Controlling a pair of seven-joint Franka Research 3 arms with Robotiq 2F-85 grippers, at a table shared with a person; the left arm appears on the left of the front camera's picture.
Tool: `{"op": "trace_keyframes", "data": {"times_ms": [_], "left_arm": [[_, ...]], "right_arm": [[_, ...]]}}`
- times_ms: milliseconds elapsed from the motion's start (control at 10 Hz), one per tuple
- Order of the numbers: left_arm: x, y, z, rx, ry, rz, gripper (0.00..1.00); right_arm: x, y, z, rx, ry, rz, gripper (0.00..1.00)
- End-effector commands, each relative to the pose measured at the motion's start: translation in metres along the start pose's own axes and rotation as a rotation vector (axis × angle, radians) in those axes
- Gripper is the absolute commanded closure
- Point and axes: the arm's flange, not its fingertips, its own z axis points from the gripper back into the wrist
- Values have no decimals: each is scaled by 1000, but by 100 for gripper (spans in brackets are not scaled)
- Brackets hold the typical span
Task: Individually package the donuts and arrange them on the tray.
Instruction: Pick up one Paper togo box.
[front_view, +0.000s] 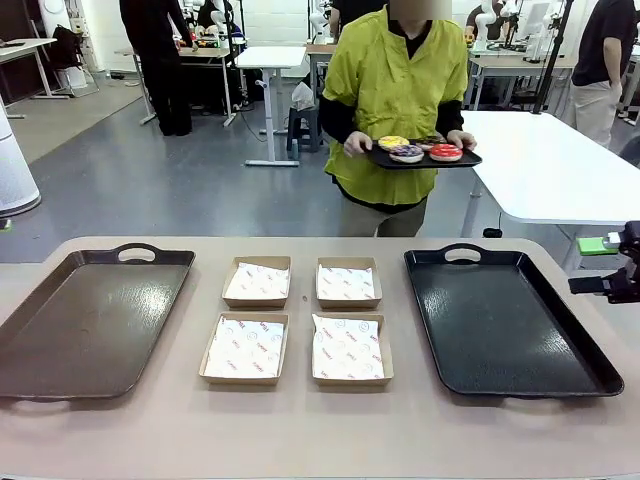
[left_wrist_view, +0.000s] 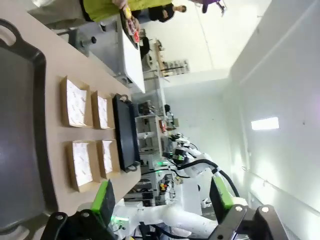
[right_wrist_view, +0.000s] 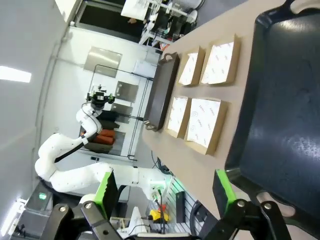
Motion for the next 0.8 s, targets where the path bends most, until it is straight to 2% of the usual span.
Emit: {"op": "trace_keyframes", "data": {"times_ms": [0, 300, 700], "left_arm": [[-3, -11, 13, 110, 15, -6, 0], [-4, -17, 18, 189, 41, -21, 0], [-2, -11, 22, 150, 29, -36, 0]], "right_arm": [[-4, 10, 2, -21, 8, 9, 0], [-3, 13, 3, -29, -1, -7, 0], [0, 8, 4, -25, -10, 18, 0]]}}
